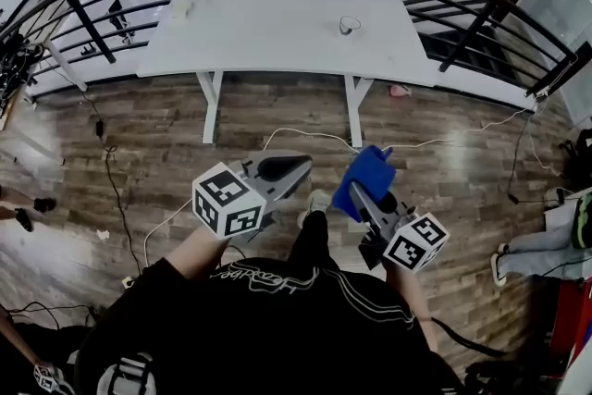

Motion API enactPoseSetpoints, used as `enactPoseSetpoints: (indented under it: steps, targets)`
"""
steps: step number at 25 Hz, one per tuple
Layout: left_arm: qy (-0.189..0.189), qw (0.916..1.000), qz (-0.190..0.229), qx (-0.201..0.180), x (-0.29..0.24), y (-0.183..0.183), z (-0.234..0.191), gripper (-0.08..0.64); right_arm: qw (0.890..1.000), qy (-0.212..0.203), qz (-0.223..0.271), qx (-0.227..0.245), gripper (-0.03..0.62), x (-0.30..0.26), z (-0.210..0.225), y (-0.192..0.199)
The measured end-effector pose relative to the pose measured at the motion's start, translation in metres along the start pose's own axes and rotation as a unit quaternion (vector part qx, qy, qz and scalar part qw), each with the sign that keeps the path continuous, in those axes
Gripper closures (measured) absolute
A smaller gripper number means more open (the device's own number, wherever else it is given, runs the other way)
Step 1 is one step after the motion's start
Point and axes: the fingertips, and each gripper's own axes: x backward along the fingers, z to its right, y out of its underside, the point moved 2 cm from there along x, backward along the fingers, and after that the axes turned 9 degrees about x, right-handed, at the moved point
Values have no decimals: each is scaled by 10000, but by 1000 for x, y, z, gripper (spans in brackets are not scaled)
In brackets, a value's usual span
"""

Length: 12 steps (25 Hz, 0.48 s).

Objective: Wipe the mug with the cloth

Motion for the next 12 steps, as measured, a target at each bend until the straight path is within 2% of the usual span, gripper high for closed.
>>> enactPoseSetpoints:
  steps: [5,9,12]
  targets:
    - [-174,9995,-80,235,-34,-3,-65,554,9994,-138,-261,-203,538,-47,55,13]
    - [-373,9981,-63,476,-84,-16,-124,554,9985,-223,-362,-341,538,-89,131,8]
    - [-522,9974,-143,477,-115,-35,-177,554,9978,-306,-413,-415,538,-132,186,0]
